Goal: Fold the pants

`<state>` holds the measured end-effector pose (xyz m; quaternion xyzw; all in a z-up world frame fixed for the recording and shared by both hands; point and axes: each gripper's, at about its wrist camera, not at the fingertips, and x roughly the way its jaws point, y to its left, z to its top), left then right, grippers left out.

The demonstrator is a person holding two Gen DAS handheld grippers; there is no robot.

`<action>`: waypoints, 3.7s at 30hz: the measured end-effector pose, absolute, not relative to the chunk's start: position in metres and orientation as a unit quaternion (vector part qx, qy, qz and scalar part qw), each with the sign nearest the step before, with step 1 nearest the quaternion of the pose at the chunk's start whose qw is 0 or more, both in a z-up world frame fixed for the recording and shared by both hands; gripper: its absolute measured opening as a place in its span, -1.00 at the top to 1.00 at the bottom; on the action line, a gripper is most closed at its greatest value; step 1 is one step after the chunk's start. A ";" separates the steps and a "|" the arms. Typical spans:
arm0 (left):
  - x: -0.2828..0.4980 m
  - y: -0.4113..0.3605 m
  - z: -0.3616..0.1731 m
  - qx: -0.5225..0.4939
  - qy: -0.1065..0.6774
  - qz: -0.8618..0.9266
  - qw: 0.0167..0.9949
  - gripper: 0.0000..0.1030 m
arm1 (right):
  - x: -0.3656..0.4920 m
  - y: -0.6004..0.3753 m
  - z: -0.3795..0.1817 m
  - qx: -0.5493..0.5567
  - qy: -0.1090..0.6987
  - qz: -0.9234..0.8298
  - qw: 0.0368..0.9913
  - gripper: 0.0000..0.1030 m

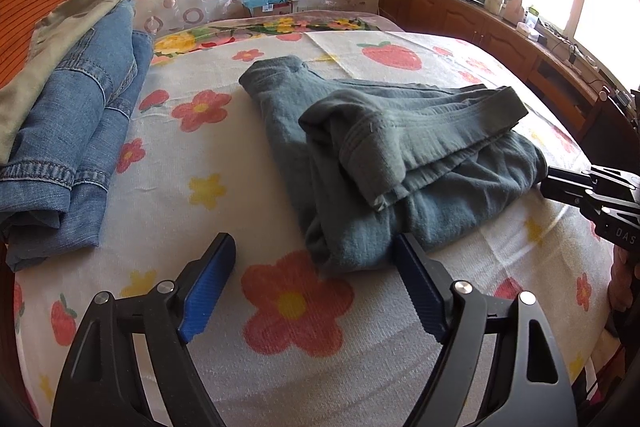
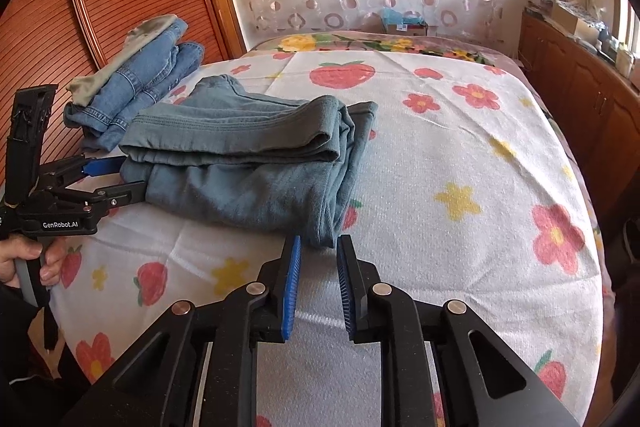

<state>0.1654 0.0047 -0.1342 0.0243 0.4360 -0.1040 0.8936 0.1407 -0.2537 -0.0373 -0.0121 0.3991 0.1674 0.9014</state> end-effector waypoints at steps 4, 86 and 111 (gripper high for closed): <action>0.162 0.009 -0.128 0.013 0.419 -0.109 0.901 -0.29 | 0.143 -0.250 -0.032 -0.016 0.394 0.176 0.902 0.34; 0.157 -0.009 -0.108 0.047 0.419 -0.101 0.901 0.06 | 0.141 -0.240 -0.019 -0.089 0.372 0.155 0.911 0.21; 0.158 -0.003 -0.117 0.024 0.424 -0.098 0.900 0.06 | 0.182 -0.241 -0.028 -0.045 0.379 0.184 0.906 0.81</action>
